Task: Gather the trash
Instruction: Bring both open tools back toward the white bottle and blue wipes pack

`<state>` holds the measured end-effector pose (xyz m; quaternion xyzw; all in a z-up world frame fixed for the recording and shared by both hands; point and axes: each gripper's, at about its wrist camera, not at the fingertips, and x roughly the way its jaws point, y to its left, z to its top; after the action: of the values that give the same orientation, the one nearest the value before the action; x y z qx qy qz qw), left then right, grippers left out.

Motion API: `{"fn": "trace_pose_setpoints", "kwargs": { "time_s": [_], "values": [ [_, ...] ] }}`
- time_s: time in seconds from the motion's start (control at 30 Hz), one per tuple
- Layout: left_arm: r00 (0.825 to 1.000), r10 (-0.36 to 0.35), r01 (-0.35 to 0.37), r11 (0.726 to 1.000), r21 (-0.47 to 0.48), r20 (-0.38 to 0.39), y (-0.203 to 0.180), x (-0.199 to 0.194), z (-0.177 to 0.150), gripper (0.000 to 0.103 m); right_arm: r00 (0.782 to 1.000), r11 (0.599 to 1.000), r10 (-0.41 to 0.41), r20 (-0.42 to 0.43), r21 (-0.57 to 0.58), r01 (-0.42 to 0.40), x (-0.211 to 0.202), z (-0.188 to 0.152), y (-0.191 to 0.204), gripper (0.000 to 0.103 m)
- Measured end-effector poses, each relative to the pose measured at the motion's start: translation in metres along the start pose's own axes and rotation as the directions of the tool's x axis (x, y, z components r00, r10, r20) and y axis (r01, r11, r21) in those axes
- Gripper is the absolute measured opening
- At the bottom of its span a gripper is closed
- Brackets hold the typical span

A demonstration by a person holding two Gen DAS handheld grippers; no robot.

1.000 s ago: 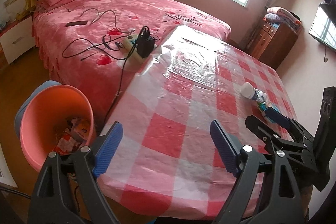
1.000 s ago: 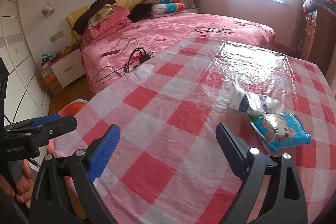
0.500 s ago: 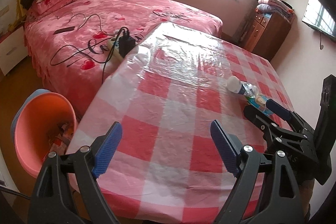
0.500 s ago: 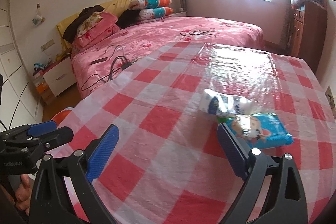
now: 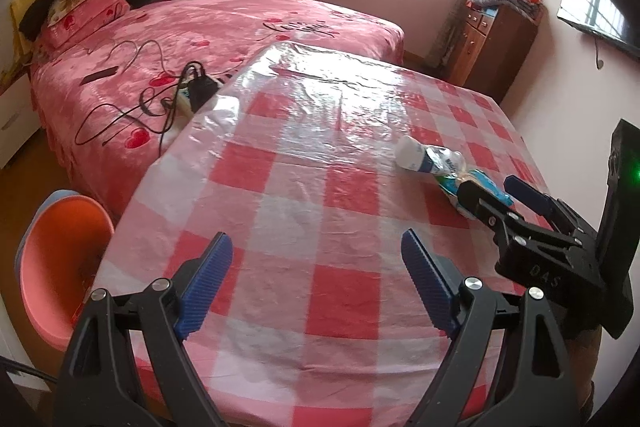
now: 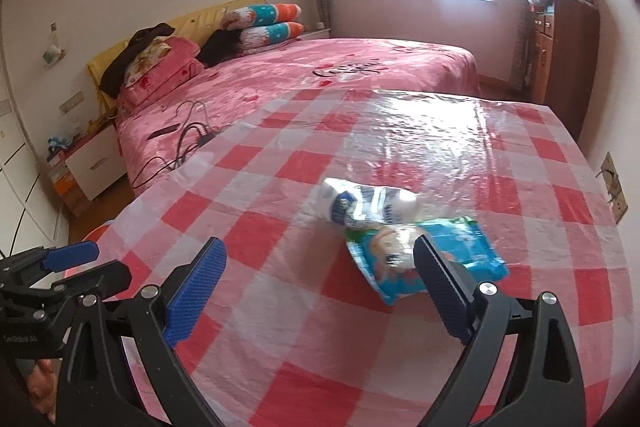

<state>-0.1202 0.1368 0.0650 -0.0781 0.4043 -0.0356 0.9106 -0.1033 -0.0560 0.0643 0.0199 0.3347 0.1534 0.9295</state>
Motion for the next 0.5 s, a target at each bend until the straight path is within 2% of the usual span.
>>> {"fn": "trace_pose_setpoints", "kwargs": {
  "time_s": [0.5],
  "values": [
    [0.999, -0.032, 0.034, 0.997, 0.073, -0.032, -0.043, 0.018, 0.000, 0.087, 0.995, 0.993, -0.097, -0.007, 0.063, 0.097, 0.001, 0.001, -0.047, 0.093]
  ]
}}
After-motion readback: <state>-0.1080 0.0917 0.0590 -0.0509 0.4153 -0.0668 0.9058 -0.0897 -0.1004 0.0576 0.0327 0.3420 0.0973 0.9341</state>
